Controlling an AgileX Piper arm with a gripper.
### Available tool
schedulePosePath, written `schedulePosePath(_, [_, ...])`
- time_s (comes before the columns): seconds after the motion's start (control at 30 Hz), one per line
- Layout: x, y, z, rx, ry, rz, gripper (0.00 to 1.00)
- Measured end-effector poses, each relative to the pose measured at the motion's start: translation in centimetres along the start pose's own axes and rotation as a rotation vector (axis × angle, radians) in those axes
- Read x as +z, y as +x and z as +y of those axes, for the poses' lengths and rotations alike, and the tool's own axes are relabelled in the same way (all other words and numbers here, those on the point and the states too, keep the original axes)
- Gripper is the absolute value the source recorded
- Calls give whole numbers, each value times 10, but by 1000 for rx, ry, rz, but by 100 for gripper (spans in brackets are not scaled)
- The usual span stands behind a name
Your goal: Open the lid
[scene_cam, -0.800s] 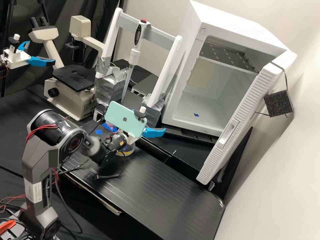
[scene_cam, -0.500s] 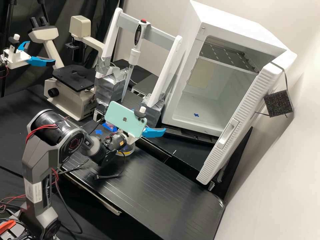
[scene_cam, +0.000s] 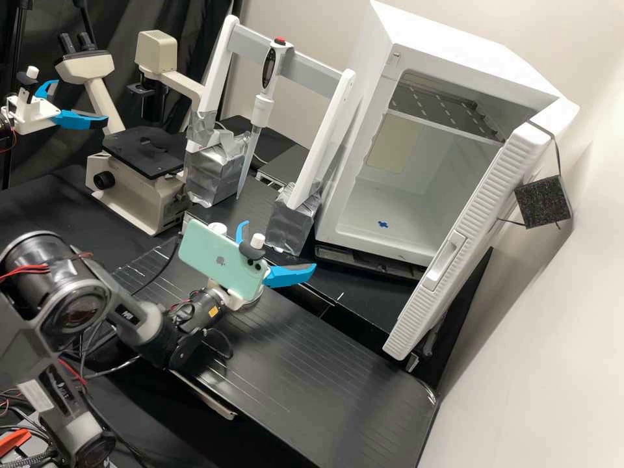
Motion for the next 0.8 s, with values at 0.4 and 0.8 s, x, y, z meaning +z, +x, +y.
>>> schedulePosePath(0.4, [2, -36, -13, -83, -32, 2, 100])
schedulePosePath(0.8, [8, -33, -21, -129, -15, -25, 100])
